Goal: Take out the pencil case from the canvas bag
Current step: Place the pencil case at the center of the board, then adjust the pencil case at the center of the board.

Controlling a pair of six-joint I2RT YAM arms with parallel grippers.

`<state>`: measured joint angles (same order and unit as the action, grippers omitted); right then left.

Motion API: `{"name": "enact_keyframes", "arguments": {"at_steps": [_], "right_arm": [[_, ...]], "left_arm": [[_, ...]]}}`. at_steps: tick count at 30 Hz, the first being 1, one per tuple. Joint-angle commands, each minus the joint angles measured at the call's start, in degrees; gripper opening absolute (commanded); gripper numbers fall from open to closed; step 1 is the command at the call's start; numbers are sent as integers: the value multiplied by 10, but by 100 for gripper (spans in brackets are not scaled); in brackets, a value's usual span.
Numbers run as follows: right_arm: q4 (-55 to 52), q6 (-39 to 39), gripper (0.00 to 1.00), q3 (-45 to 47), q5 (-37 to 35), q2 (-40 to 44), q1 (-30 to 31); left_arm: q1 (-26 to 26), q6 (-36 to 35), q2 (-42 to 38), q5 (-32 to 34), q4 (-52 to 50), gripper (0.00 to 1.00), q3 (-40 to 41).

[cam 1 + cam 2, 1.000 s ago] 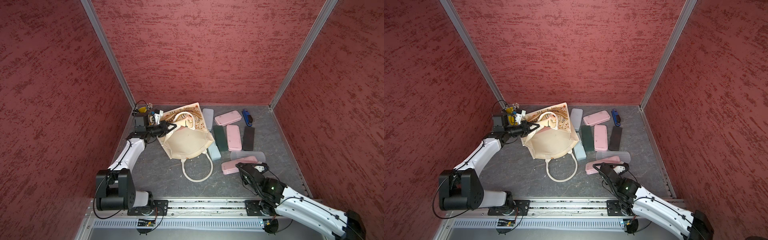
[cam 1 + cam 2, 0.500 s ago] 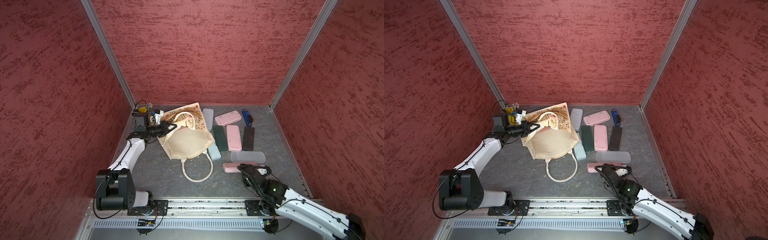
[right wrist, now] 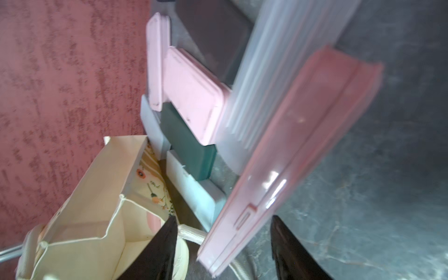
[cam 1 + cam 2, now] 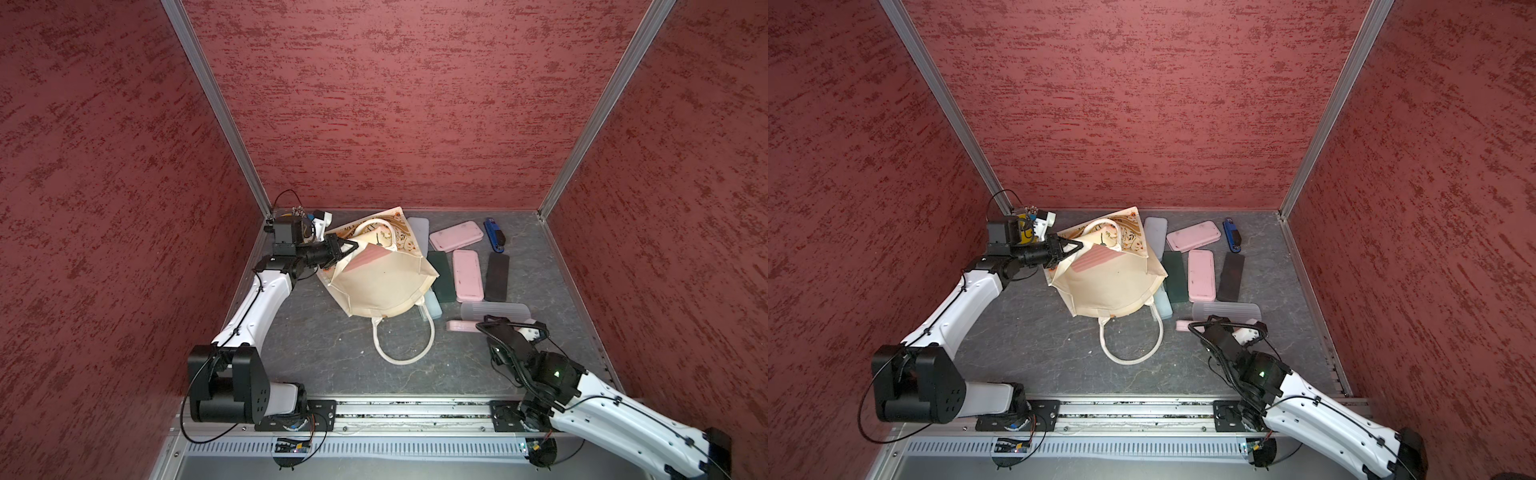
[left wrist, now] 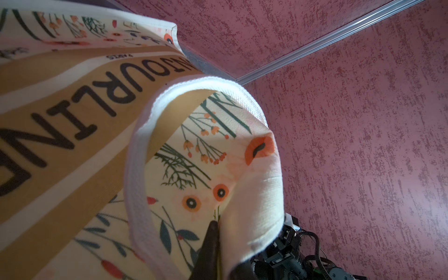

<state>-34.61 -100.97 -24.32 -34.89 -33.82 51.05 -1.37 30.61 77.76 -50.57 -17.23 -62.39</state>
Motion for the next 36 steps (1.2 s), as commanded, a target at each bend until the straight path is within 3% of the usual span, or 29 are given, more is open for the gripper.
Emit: {"name": "enact_keyframes", "arguments": {"at_steps": [1,3,8,15,18,24,27,31,36], "right_arm": [[78,176,62,-49,-34,-23,-2],[126,263,61,-72,-22,-39,-2],[134,331,61,-103,-11,-53,-2],[141,299,60,-48,-9,-11,-2],[157,302,56,-39,-14,-14,-3],[123,374,49,-130,-3,-137,-15],[144,407,49,-142,56,-191,-53],[217,440,47,-129,187,-237,-142],[245,473,47,-139,260,-295,-203]], "left_arm": [[-3,23,-21,-7,-13,3,-28],[-2,33,-21,-8,-15,3,-32],[-2,52,-20,-14,-21,3,-37],[-2,47,-23,-14,-39,3,-52],[-2,45,-26,-10,-46,3,-50],[-3,46,-36,-4,-47,3,-36],[-3,48,-42,-4,-49,3,-32],[1,63,-58,-19,-43,3,-33],[9,79,-69,-31,-27,4,-42]]}}
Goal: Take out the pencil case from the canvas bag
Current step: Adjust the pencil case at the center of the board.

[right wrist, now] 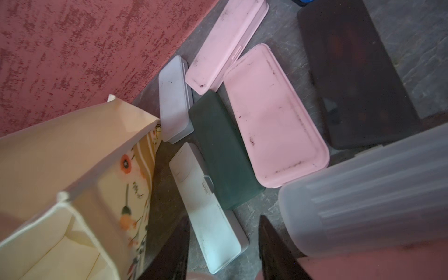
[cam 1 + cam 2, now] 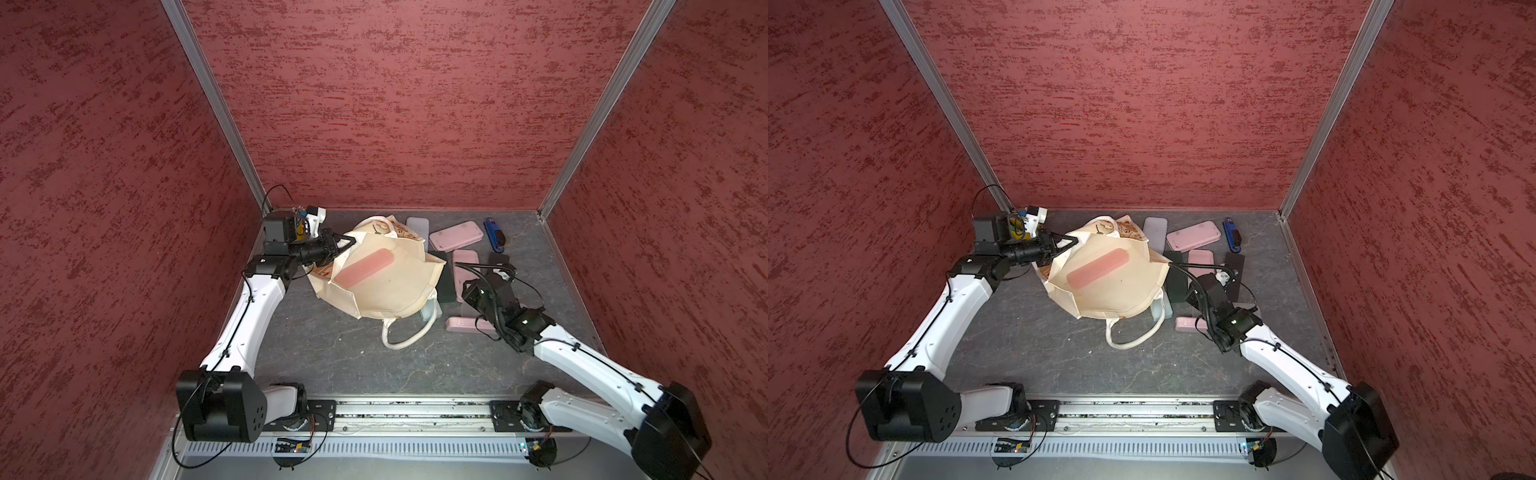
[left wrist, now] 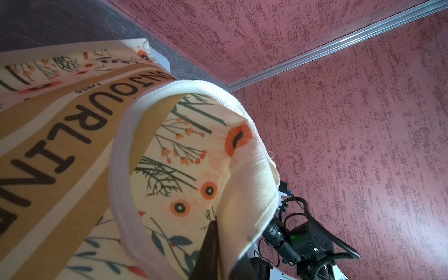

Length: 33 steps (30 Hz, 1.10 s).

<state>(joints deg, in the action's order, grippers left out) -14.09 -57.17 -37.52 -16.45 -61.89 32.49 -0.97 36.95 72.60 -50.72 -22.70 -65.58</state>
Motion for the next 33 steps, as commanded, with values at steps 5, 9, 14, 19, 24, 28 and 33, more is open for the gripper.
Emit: {"name": "enact_keyframes", "arguments": {"at_steps": [5,9,14,19,24,28,33], "right_arm": [[30,41,47,-1,138,-42,-38],[30,19,45,35,165,-25,-39],[34,-11,44,80,194,1,-39],[22,-25,44,102,191,38,-40],[10,13,42,70,178,53,-40],[21,96,43,14,201,63,-39],[100,165,41,-13,271,108,-38]], "left_arm": [[17,31,-8,-38,50,3,-24],[22,30,-8,-40,54,3,-30],[28,32,-7,-47,54,3,-28],[29,34,-4,-52,56,4,-31],[29,47,-1,-51,71,3,-29],[30,59,0,-53,75,3,-34],[29,52,0,-43,56,3,-38]]}}
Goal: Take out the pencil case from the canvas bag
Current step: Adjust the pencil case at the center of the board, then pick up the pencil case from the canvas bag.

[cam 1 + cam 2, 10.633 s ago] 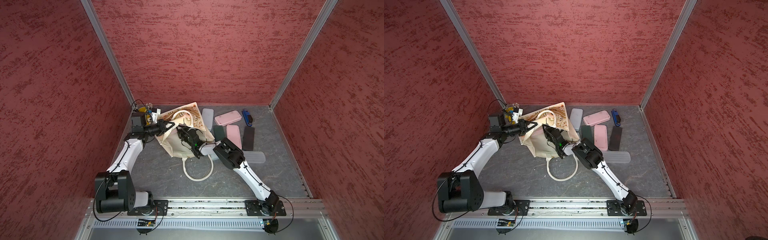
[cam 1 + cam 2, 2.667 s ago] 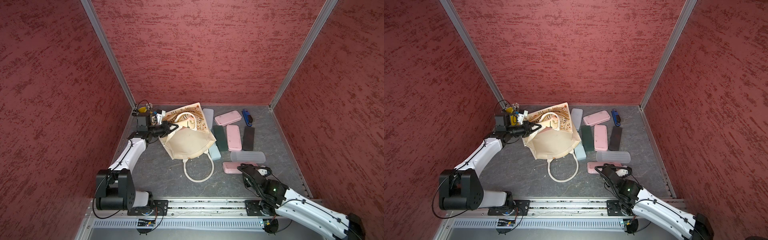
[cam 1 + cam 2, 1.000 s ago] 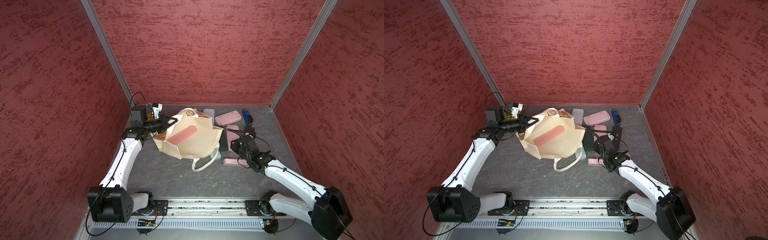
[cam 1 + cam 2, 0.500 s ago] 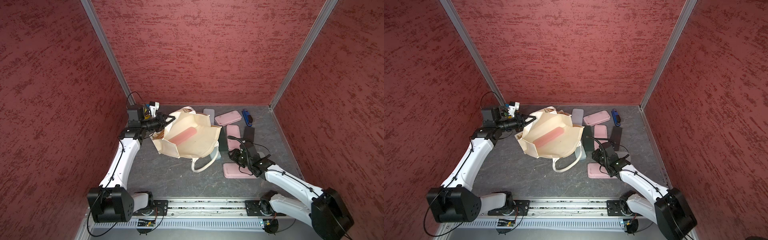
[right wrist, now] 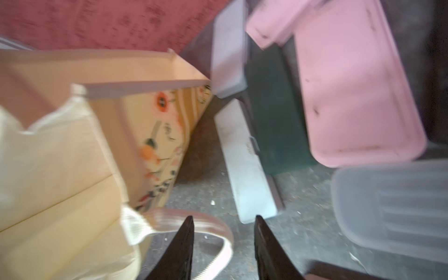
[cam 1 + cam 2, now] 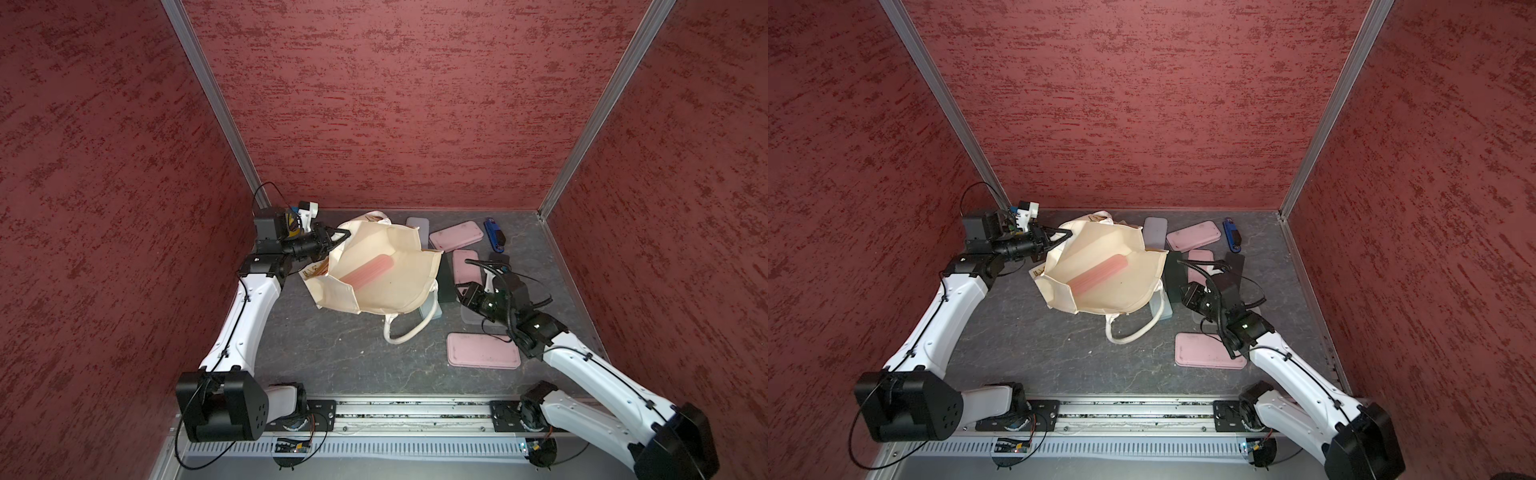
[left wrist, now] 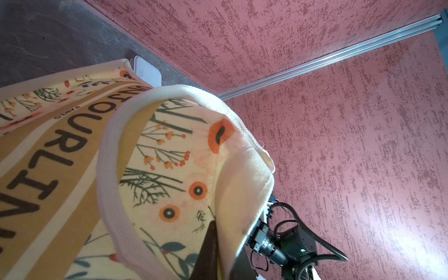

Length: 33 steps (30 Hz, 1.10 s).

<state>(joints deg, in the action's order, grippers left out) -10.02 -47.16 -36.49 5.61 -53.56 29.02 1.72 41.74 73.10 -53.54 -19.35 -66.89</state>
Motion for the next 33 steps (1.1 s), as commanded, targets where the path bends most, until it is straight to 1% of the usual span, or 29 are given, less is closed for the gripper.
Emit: {"name": "enact_keyframes", "arguments": {"at_steps": [1,5,8,10,14,17,19,20,22,25,27,29,30,31,33], "right_arm": [[73,72,40,-28,65,31,-3],[140,100,40,-48,121,49,14],[171,118,40,-65,135,33,47],[170,138,40,-86,133,3,81],[148,184,40,-139,130,-85,151],[155,194,41,-154,127,-137,178],[157,197,41,-154,106,-164,192],[152,197,41,-156,84,-179,199],[139,178,42,-165,37,-204,205],[174,103,42,-155,-14,-230,208],[217,50,41,-141,-19,-250,209],[239,0,42,-148,-23,-283,213],[234,-19,42,-159,-25,-294,213],[224,-39,42,-175,-25,-328,214],[195,-55,44,-212,-29,-370,219]], "left_arm": [[1,4,-6,-13,24,3,-23],[-10,2,-14,-2,28,4,-9],[-25,3,-17,4,33,4,7],[-36,2,-18,9,34,4,18],[-55,3,-24,20,32,4,38],[-62,6,-35,27,29,4,50],[-64,6,-45,35,24,4,55],[-65,7,-49,40,22,4,58],[-66,15,-55,45,23,4,61],[-69,29,-63,54,31,4,66],[-73,38,-68,65,39,4,69],[-79,44,-70,77,45,4,72],[-83,46,-71,83,46,3,73],[-86,49,-72,89,48,4,75],[-93,53,-74,96,53,3,78]]}}
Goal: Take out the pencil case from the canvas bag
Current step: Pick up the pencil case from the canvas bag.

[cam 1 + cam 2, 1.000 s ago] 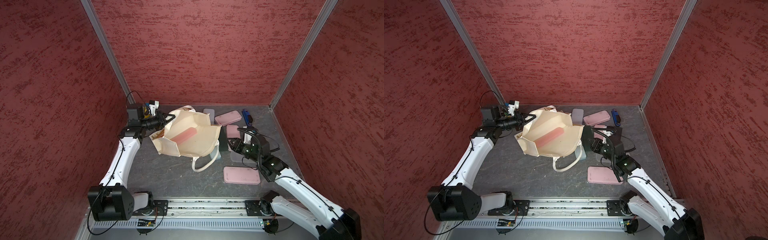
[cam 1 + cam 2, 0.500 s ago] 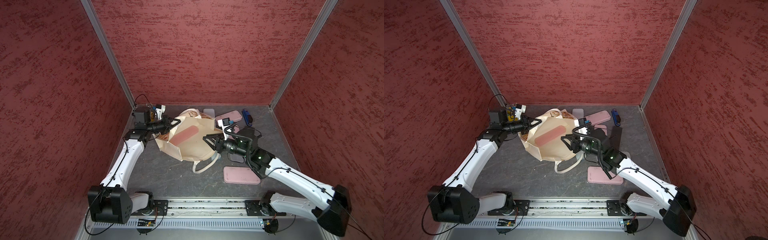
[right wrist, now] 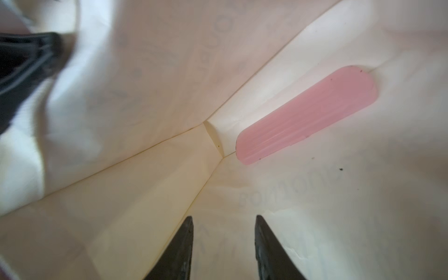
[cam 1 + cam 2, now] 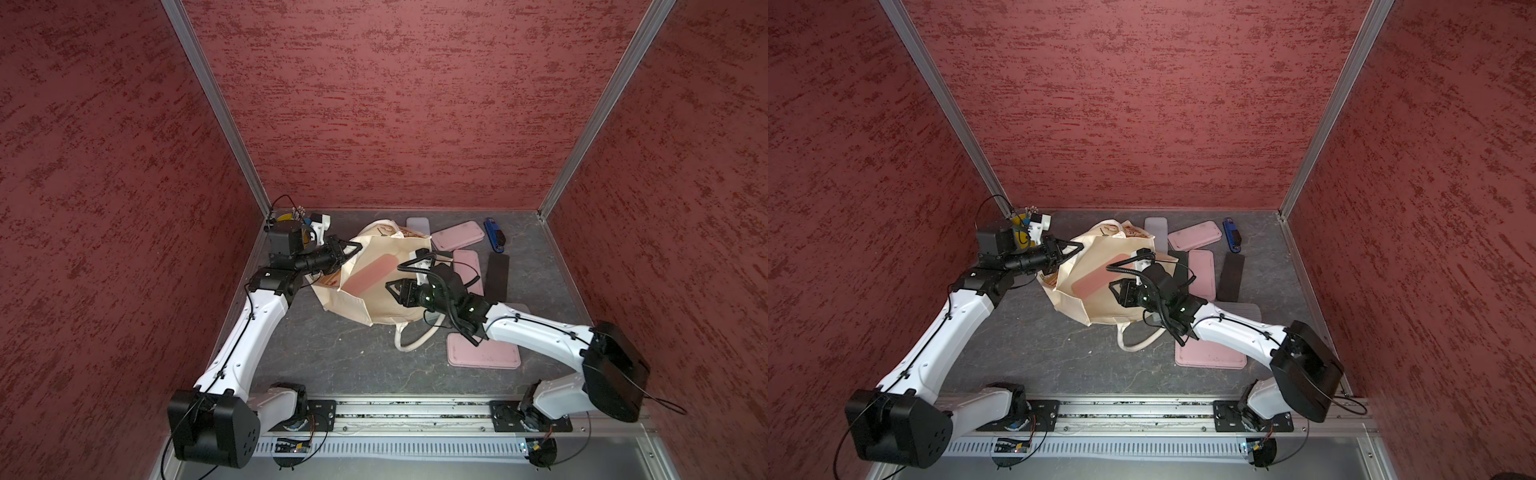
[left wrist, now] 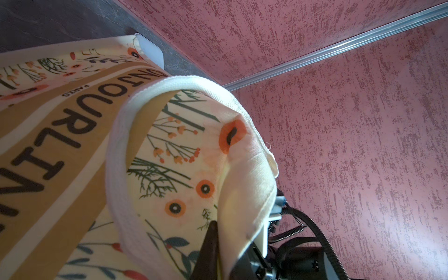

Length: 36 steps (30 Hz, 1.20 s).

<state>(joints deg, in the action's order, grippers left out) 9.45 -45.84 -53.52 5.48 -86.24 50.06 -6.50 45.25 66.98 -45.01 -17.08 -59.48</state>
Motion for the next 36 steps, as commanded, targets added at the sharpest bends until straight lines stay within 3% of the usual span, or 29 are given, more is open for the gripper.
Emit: {"name": "enact_keyframes", "arguments": {"at_steps": [1,6,12,22,27,36], "right_arm": [[-26,-70,44,-65,-37,-69,12],[-128,-92,42,-178,-55,-179,20],[-34,-197,48,-157,-93,-221,19],[-10,-341,48,-185,-125,-302,-16],[0,-375,51,-195,-161,-322,-29],[21,-427,52,-222,-164,-379,-44]], "left_arm": [[-14,19,-14,14,32,4,6],[-27,19,-14,26,29,4,3],[-33,23,-15,30,33,3,7],[-36,35,-47,33,32,3,24],[-36,36,-67,36,20,3,38],[-40,59,-80,27,29,3,64]]}}
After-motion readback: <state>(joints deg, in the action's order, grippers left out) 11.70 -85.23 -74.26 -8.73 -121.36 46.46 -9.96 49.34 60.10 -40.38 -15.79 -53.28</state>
